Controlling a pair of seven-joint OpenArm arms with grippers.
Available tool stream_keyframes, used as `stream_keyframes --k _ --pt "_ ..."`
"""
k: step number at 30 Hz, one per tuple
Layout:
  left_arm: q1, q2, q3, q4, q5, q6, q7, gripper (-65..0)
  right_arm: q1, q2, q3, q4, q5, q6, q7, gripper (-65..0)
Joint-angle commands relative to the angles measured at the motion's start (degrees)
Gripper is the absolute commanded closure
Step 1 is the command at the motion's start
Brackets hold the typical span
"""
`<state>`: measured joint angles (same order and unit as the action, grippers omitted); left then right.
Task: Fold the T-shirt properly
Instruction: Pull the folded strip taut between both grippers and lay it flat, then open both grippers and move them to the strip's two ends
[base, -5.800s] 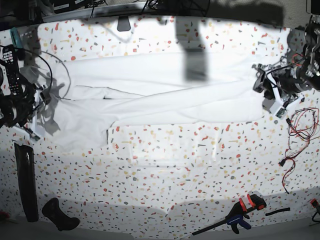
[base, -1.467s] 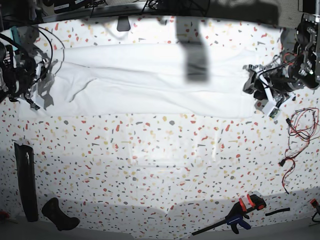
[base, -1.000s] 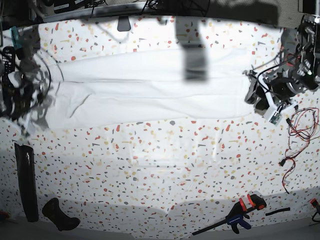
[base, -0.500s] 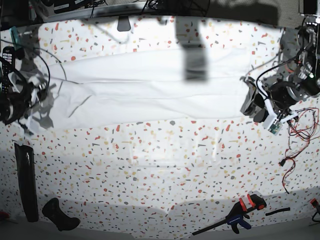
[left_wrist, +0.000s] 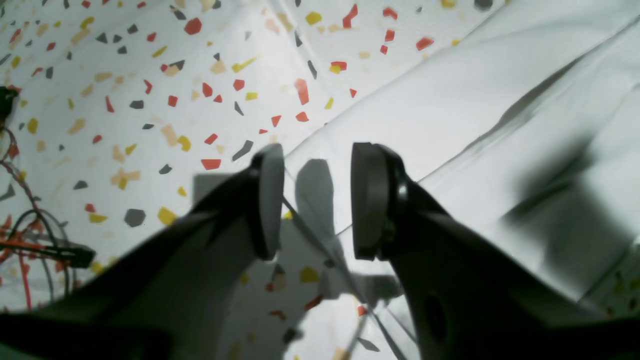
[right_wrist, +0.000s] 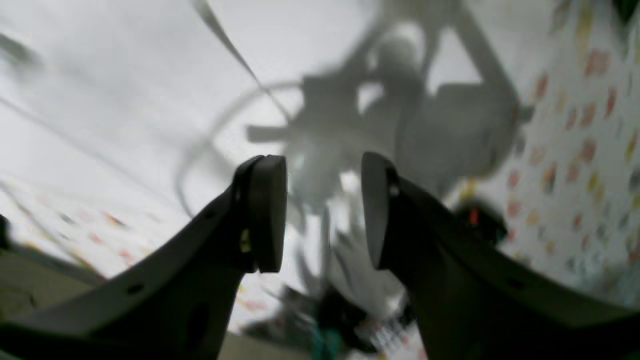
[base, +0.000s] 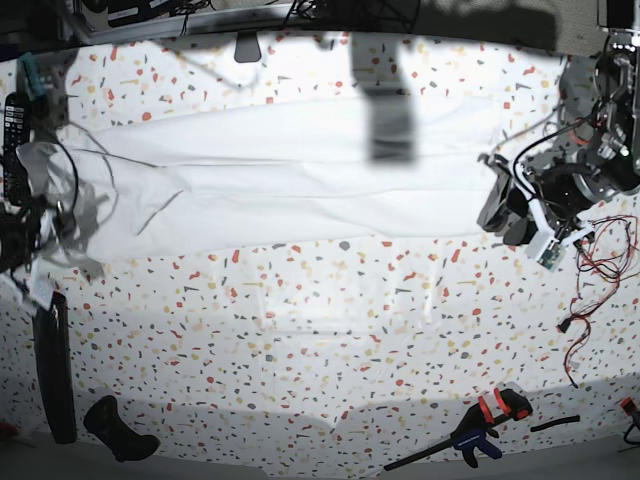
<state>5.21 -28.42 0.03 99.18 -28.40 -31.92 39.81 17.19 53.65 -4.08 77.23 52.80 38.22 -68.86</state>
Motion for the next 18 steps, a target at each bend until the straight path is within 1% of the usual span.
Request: stream_keyframes --k 1,2,4,6,8,10,13,15,16,18 --pt "-0.8 -0.8 -0.4 1.1 -1.7 -0.2 -1.0 -21.5 2.1 1.3 0.8 0.7 1.3 0.8 0.2 -25.3" --pt "-0.8 -0.8 -0.4 1.1 -2.8 -0.2 -1.0 -21.5 2.8 1.1 0.8 0.7 2.2 1.3 0.0 -25.3" --pt "-0.7 -0.7 -0.4 1.1 -7.4 -0.2 -0.8 -21.5 3.6 0.3 0.8 0.7 3.7 1.8 0.0 -25.3" --pt "-0.7 0.1 -0.4 1.1 -11.1 -0.2 -0.4 -21.5 3.4 -1.6 0.7 0.6 3.8 1.8 0.0 -25.2" --pt "-0.6 2.2 -0.4 1.0 -10.9 -0.2 -0.2 -21.5 2.1 -4.3 0.7 0.6 3.1 1.8 0.0 -25.2" --pt "-0.3 4.8 -0.4 0.9 -10.7 -0.2 0.8 -21.5 0.5 -7.2 0.7 0.6 -0.6 1.8 1.2 -25.2" --pt "0.0 8.1 -0.4 0.9 -10.3 -0.2 3.7 -21.5 -1.9 -10.6 0.7 0.6 -8.9 1.8 3.1 -25.2" --pt "0.4 9.5 -0.4 0.9 -7.9 -0.2 3.6 -21.5 -3.1 -12.1 0.7 0.6 -13.7 1.8 3.5 -25.2" --pt "0.6 9.7 -0.4 0.9 -7.0 0.1 3.8 -21.5 -3.7 -12.5 0.7 0.6 -14.8 1.8 3.6 -25.2" --pt "1.7 9.8 -0.4 0.9 -9.1 3.1 4.2 -21.5 -4.8 -13.1 0.7 0.5 -15.2 1.8 3.7 -25.2"
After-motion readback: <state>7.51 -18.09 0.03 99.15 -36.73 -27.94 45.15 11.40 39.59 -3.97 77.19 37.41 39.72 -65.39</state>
